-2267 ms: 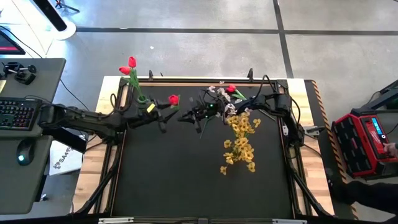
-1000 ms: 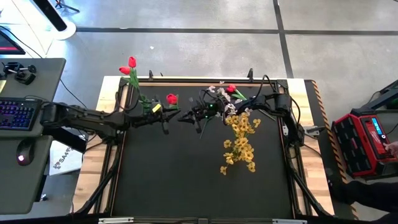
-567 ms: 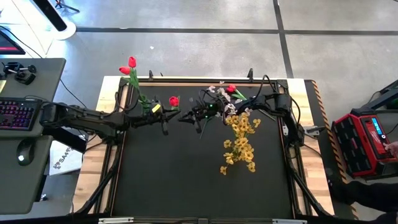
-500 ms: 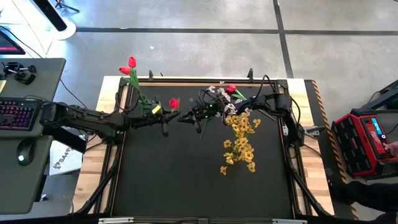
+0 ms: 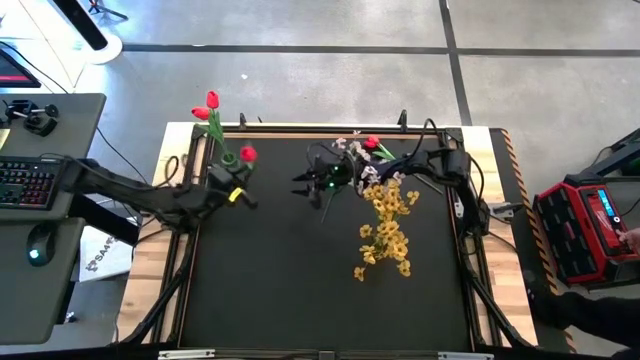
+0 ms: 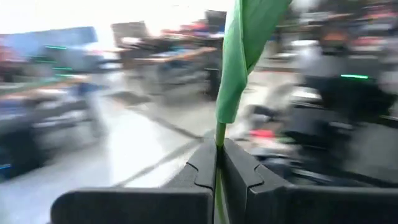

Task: Sort flowers into vase by color
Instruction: Put the red tulip into the green vase

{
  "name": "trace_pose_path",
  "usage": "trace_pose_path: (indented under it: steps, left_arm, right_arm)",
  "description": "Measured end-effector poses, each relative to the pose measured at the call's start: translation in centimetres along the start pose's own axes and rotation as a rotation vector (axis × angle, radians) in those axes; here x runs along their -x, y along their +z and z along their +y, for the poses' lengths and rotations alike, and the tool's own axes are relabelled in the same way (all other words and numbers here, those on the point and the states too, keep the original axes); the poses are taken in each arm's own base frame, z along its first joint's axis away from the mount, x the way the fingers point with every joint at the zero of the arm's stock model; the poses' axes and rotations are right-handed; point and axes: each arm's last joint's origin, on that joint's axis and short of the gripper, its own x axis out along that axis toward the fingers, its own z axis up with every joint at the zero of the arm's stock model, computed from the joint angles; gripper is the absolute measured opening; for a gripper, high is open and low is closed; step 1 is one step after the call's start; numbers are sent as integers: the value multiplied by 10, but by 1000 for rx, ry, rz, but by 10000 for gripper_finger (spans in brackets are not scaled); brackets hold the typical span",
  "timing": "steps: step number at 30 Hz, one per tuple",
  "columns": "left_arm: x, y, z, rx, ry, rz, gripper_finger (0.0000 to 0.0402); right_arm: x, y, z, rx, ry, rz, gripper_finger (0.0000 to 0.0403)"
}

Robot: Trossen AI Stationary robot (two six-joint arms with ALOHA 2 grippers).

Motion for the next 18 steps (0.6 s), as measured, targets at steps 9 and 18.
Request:
trace_pose_path:
  steps: [9, 18]
  left_arm:
    - [20, 14, 25, -150, 409, 75, 0]
    - [20, 33, 36, -168, 429, 69, 0]
  right_arm:
    - [-6, -1, 19, 65, -44, -14, 196]
    - [-6, -1, 17, 60, -51, -16, 195]
